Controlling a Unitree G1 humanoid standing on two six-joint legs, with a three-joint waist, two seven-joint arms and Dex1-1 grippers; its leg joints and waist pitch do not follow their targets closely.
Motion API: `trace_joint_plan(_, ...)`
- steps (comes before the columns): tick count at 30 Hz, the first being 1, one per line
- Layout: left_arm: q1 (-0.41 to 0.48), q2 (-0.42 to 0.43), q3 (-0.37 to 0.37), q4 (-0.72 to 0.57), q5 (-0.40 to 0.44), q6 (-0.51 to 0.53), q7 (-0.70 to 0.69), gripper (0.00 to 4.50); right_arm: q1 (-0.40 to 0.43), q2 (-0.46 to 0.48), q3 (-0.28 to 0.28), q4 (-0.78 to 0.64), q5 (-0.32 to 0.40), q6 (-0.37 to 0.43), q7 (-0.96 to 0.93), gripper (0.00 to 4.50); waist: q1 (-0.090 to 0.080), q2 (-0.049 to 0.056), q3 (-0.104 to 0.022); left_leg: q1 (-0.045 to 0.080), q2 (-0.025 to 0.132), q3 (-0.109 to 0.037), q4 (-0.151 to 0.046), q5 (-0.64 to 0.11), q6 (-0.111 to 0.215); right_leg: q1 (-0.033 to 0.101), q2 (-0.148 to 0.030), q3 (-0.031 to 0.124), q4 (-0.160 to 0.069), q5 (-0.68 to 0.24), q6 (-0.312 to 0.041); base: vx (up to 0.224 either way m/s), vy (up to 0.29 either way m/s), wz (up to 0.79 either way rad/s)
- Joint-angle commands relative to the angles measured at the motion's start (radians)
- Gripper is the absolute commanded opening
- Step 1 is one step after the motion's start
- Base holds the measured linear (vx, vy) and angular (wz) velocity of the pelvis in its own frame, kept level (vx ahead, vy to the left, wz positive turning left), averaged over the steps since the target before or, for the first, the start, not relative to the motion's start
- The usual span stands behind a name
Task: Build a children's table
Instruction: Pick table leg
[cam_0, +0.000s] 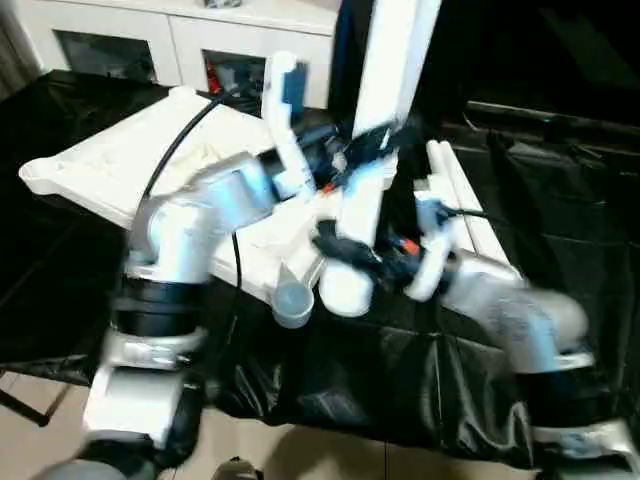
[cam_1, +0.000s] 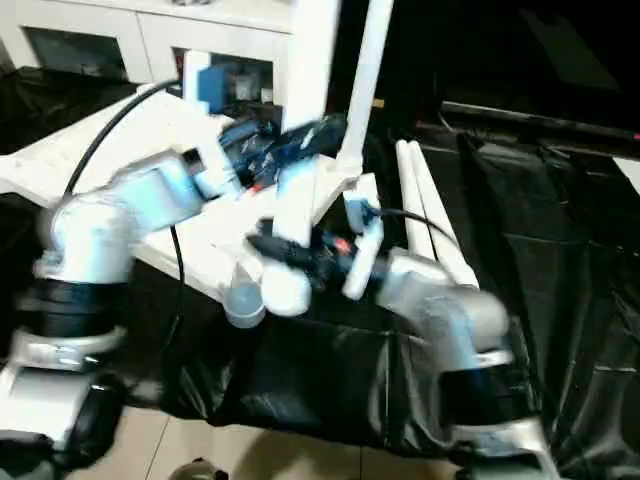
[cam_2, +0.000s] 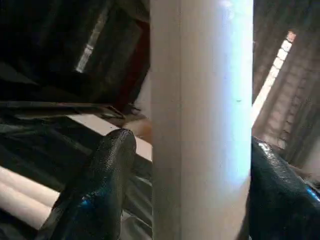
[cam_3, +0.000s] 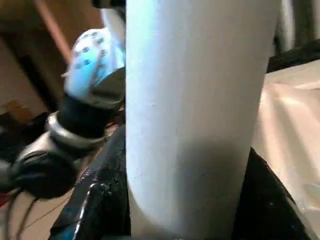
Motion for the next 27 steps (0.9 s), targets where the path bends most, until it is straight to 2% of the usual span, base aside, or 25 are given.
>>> trace_joint_plan(1,0.007,0.029,-0.04,-0.046,-0.021,0.026,-0.066,2.83,-0.002,-0.029,-0.001,-0.044,0.025,0.017,0.048,1.9,0.002,0.011,-0.071,0.009,0.034,-0.01,-0.063,-0.058,0.001,0.065,-0.077,0.045,-0.069,0.013,-0.205,0.0,0.0,0.0)
trace_joint_plan(4,0.012,0.041,-0.051,-0.053,-0.016,0.03,-0.08,2.79,-0.008,-0.044,0.0,-0.04,0.021,0.02,0.068,1.9,0.001,0.01,-0.07,0.008,0.033,-0.008,-0.063,-0.056,-0.001,0.065,-0.075,0.045,-0.068,0.025,-0.211,0.0,0.0,0.0)
trace_joint_plan(7,0.005,0.03,-0.028,-0.04,-0.025,0.034,-0.063,2.41,-0.017,-0.056,-0.004,-0.035,0.021,0.02,0.084,1.9,0.002,0.007,-0.07,0.006,0.033,-0.008,-0.063,-0.059,-0.005,0.067,-0.077,0.045,-0.07,0.009,-0.214,0.0,0.0,0.0)
trace_joint_plan(10,0.005,0.024,-0.019,-0.039,-0.028,0.029,-0.045,2.23,-0.02,-0.056,-0.006,-0.033,0.014,0.012,0.078,1.9,0.003,0.007,-0.071,0.006,0.033,-0.008,-0.062,-0.055,-0.007,0.067,-0.077,0.045,-0.069,0.008,-0.212,0.0,0.0,0.0)
trace_joint_plan(11,0.005,0.021,-0.015,-0.04,-0.029,0.03,-0.037,2.11,-0.02,-0.052,-0.004,-0.032,-0.007,-0.01,0.064,1.9,0.003,0.003,-0.07,0.006,0.032,-0.007,-0.062,-0.055,-0.004,0.067,-0.077,0.045,-0.07,0.004,-0.21,0.0,0.0,0.0)
trace_joint_plan(12,0.005,0.02,-0.014,-0.04,-0.03,0.03,-0.034,2.03,-0.02,-0.05,-0.003,-0.03,-0.015,-0.019,0.058,1.9,0.003,0.003,-0.07,0.006,0.032,-0.007,-0.062,-0.055,-0.004,0.067,-0.077,0.045,-0.07,0.004,-0.21,0.0,0.0,0.0)
trace_joint_plan(13,0.005,0.018,-0.012,-0.041,-0.028,0.028,-0.026,1.98,-0.022,-0.045,-0.003,-0.026,-0.034,-0.036,0.041,2.46,0.003,0.004,-0.071,0.006,0.033,-0.007,-0.06,-0.048,-0.006,0.065,-0.077,0.045,-0.069,0.009,-0.209,0.0,0.0,0.0)
trace_joint_plan(15,0.003,0.016,-0.011,-0.042,-0.018,0.019,-0.015,1.93,-0.028,-0.036,-0.008,-0.015,-0.037,-0.034,0.026,2.59,0.002,0.004,-0.071,0.005,0.033,-0.007,-0.061,-0.05,-0.005,0.066,-0.077,0.045,-0.069,0.006,-0.207,0.0,0.0,0.0)
trace_joint_plan(16,0.002,0.013,-0.009,-0.042,-0.013,0.016,-0.006,1.9,-0.031,-0.03,-0.017,-0.011,-0.028,-0.021,0.015,2.66,0.001,0.0,-0.071,0.006,0.032,-0.007,-0.062,-0.043,-0.004,0.067,-0.076,0.044,-0.068,0.007,-0.205,0.0,0.0,0.0)
trace_joint_plan(19,-0.001,0.018,-0.021,-0.047,0.021,-0.003,0.011,1.86,-0.036,-0.022,-0.03,-0.013,-0.022,-0.013,-0.009,3.06,0.001,0.001,-0.071,0.006,0.032,-0.007,-0.061,-0.037,0.001,0.066,-0.076,0.045,-0.069,0.0,-0.197,0.0,0.0,0.0)
trace_joint_plan(22,0.0,0.031,-0.049,-0.063,0.055,-0.015,0.028,1.86,-0.05,-0.028,-0.026,-0.015,-0.073,-0.025,-0.074,3.16,0.001,-0.004,-0.071,0.006,0.032,-0.007,-0.061,-0.02,-0.002,0.065,-0.074,0.045,-0.067,0.011,-0.188,0.0,0.0,0.0)
trace_joint_plan(27,0.011,0.046,-0.084,-0.079,0.087,-0.03,0.024,1.86,-0.074,-0.037,-0.029,0.001,-0.078,0.02,-0.11,3.18,0.001,-0.003,-0.071,0.008,0.032,-0.005,-0.062,-0.022,-0.006,0.064,-0.075,0.046,-0.067,-0.001,-0.18,0.0,0.0,0.0)
